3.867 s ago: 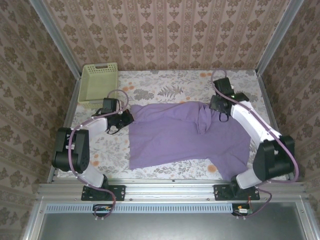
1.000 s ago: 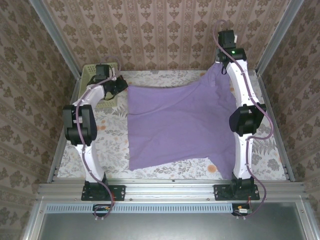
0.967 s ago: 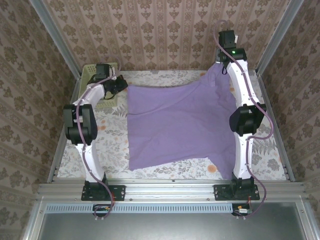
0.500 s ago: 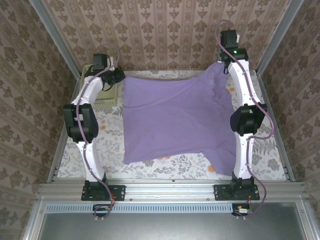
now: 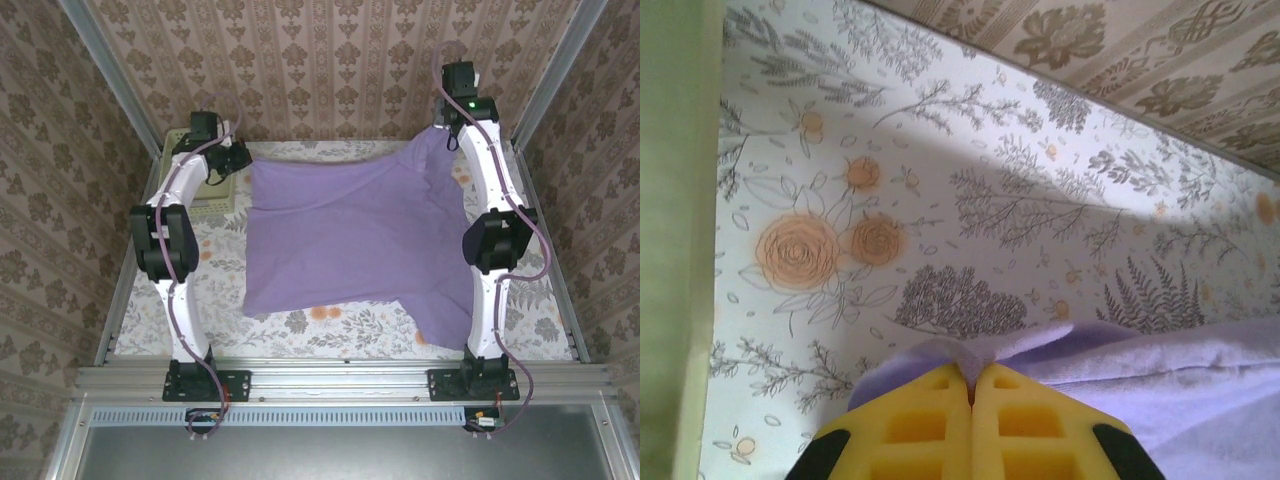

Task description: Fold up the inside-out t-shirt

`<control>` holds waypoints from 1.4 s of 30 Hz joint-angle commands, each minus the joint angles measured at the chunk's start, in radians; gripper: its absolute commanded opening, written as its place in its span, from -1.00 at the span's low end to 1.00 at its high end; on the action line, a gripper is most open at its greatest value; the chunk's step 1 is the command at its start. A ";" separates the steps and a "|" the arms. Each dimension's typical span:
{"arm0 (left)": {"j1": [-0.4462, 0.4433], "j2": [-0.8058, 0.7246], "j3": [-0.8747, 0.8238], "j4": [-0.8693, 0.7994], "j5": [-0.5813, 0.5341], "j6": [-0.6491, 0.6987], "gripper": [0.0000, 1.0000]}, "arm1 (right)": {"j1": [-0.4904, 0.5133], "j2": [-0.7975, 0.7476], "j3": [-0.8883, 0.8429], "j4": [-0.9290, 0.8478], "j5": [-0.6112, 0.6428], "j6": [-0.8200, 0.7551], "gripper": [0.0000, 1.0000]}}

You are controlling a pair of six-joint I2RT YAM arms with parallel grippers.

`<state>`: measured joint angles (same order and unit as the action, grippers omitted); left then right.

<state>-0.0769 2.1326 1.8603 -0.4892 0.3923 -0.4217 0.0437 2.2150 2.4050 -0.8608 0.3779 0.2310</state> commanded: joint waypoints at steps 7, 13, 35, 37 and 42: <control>0.010 -0.210 -0.240 -0.010 0.011 0.011 -1.00 | -0.002 -0.366 -0.561 0.094 -0.041 0.135 -1.00; 0.014 -0.345 -0.442 0.021 -0.021 -0.009 -1.00 | -0.011 -0.572 -0.911 0.161 -0.023 0.193 -1.00; 0.003 -0.527 -0.947 0.200 -0.117 -0.129 -0.61 | -0.014 -0.861 -1.449 0.284 -0.039 0.307 -0.40; -0.011 -0.558 -0.916 0.142 -0.173 -0.120 -0.34 | -0.013 -0.892 -1.434 0.265 -0.011 0.297 -0.24; -0.122 -0.643 -0.817 0.050 -0.325 -0.086 -0.10 | 0.068 -0.929 -1.346 0.233 0.046 0.236 -0.02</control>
<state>-0.1429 1.5608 0.9672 -0.3813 0.1715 -0.5354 0.0635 1.3064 0.9882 -0.6094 0.3672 0.5014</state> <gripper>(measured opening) 0.441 0.480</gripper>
